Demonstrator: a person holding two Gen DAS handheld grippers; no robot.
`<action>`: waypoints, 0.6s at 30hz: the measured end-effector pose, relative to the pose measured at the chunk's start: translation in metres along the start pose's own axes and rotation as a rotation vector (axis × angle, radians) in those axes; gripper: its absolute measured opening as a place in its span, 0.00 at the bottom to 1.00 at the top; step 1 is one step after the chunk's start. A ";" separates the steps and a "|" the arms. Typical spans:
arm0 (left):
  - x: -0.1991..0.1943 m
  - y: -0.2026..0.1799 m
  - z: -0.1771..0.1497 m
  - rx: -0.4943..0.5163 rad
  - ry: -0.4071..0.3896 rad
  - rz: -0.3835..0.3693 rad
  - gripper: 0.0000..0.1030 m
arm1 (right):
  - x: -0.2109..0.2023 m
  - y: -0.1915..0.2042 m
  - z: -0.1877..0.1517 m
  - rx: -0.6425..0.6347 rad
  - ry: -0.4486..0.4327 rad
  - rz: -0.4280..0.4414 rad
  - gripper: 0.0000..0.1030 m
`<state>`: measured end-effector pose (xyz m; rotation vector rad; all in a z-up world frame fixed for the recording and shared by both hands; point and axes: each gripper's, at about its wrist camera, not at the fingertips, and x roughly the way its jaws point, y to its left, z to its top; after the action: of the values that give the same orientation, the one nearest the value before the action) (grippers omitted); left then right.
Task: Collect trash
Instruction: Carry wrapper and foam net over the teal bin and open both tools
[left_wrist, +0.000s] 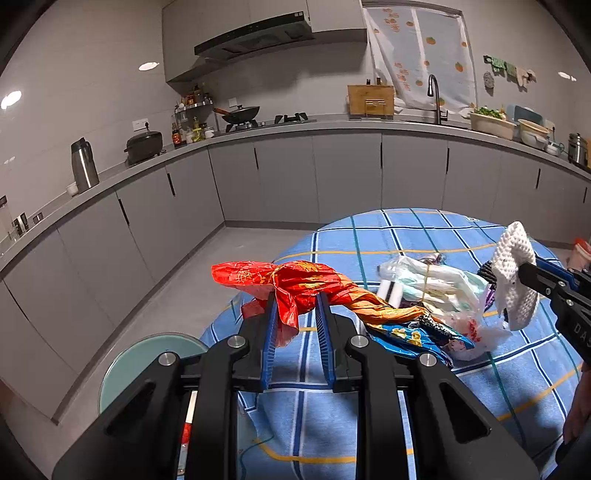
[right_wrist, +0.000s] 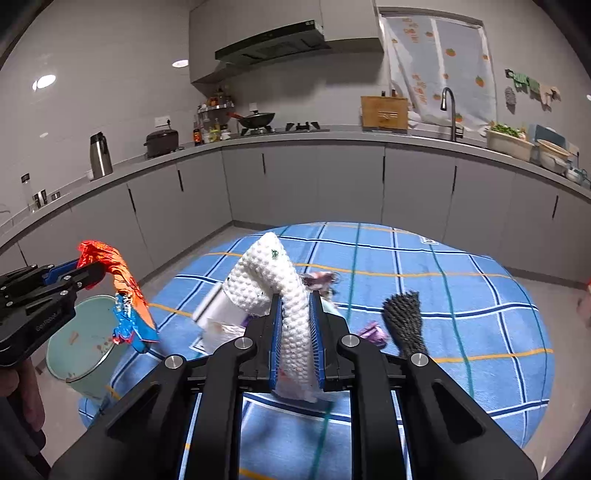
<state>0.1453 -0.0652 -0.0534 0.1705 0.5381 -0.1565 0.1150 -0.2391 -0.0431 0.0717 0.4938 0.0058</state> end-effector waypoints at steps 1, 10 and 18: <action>0.000 0.001 -0.001 -0.002 0.001 0.002 0.20 | 0.000 0.003 0.001 -0.005 -0.001 0.004 0.15; 0.000 0.023 -0.005 -0.024 0.009 0.038 0.20 | 0.008 0.027 0.006 -0.033 0.002 0.049 0.15; -0.001 0.044 -0.009 -0.047 0.011 0.071 0.20 | 0.014 0.046 0.012 -0.056 -0.003 0.084 0.15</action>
<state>0.1483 -0.0206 -0.0554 0.1446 0.5454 -0.0741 0.1333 -0.1941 -0.0357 0.0372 0.4870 0.1019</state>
